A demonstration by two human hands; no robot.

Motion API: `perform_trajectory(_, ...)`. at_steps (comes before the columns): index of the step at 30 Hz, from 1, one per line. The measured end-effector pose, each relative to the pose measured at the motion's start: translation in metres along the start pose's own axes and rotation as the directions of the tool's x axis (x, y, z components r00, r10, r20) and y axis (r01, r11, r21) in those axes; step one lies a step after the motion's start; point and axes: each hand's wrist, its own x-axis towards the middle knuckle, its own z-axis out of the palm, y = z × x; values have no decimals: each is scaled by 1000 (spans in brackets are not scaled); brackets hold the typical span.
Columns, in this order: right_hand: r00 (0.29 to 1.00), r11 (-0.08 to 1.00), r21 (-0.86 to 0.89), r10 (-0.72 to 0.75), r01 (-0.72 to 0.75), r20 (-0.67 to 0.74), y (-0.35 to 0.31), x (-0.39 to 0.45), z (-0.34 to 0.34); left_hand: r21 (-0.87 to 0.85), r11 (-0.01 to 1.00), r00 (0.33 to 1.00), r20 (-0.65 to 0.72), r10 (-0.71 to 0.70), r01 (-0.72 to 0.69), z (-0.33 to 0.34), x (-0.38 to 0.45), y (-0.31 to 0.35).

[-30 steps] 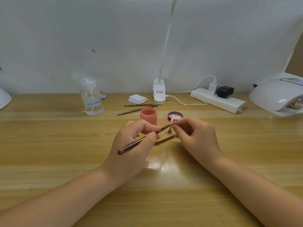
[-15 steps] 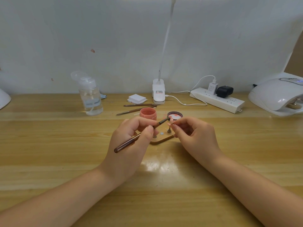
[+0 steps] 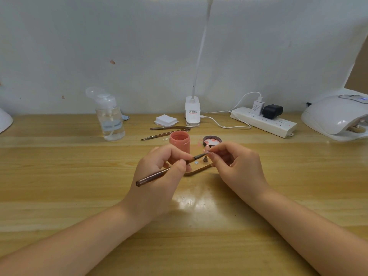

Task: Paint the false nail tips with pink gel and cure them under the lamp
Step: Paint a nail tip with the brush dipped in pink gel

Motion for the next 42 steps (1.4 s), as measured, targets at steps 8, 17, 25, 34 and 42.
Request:
perform_trajectory(8, 1000, 1000, 7, -17, 17, -2, 1, 1, 0, -43, 998, 999, -6, -47, 47, 2, 0, 1)
perform_trajectory(17, 1000, 999, 17, -27, 27, 0, 1, 1, 1, -118, 992, 998, -28, -52, 48, 3, 0, 1)
perform_trajectory(25, 998, 998, -4, -61, 61, -11, 1, 2, 2, -43, 999, 998, -57, -1, -1, 2, 0, 4)
perform_trajectory(34, 995, 994, -65, -94, 92, -27, 0, 1, 1, 38, 998, 998, -38, 50, -48, 0, 0, 4)
perform_trajectory(42, 998, 997, -62, -39, 36, -44, -2, 0, -1, -10, 1000, 1000, -23, 4, -4, -2, -1, 1)
